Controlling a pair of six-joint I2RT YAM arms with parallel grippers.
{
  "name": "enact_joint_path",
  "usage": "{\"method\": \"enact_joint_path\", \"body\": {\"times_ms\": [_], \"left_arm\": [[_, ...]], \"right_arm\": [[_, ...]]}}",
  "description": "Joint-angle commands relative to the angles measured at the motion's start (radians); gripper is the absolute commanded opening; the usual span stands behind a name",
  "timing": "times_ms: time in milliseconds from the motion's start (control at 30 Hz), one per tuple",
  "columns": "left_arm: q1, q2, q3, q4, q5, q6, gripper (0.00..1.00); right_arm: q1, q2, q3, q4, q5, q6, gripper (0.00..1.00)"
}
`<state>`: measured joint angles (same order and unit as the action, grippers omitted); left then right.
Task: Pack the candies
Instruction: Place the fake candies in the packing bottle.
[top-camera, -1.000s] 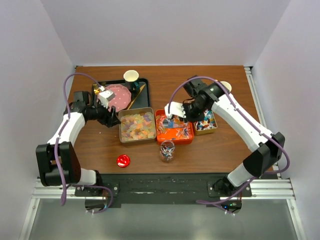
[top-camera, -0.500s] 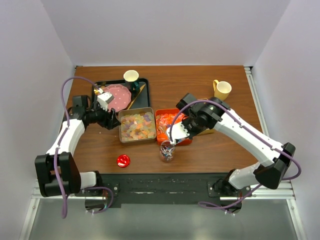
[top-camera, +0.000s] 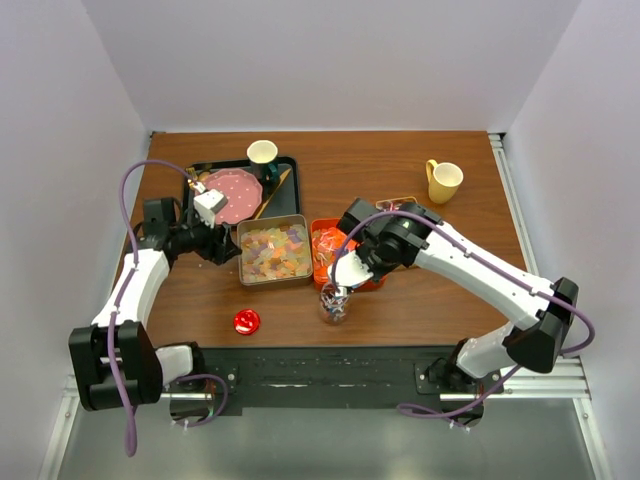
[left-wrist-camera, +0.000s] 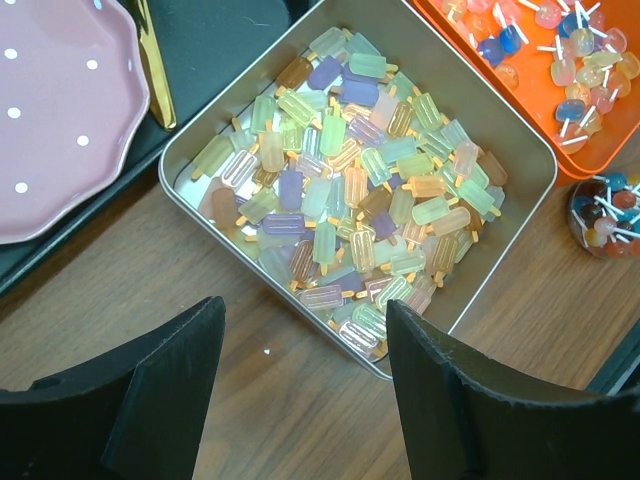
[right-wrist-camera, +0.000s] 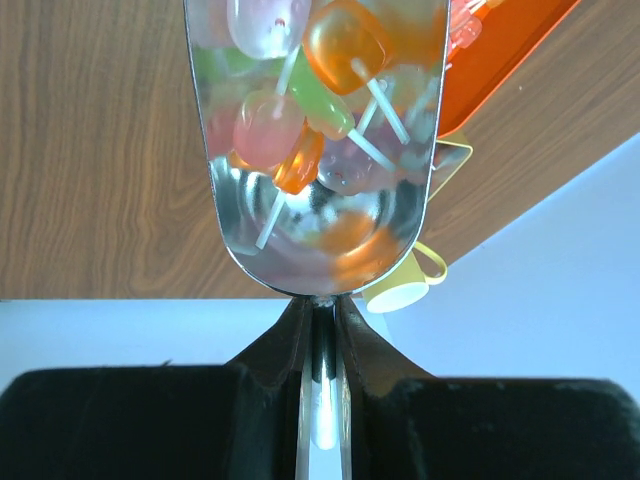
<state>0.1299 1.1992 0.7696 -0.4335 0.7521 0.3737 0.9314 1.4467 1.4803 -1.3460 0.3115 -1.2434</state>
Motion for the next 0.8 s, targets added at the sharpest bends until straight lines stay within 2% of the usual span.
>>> {"method": "enact_joint_path", "body": {"times_ms": [0, 767], "left_arm": [[0.005, -0.03, -0.01, 0.052, 0.007, -0.027, 0.7], [0.005, -0.044, -0.03, 0.11, 0.01, -0.025, 0.71]], "right_arm": [[0.027, 0.003, 0.017, -0.176, 0.07, 0.027, 0.0], [0.06, 0.034, 0.023, -0.223, 0.156, 0.045, 0.0]]}}
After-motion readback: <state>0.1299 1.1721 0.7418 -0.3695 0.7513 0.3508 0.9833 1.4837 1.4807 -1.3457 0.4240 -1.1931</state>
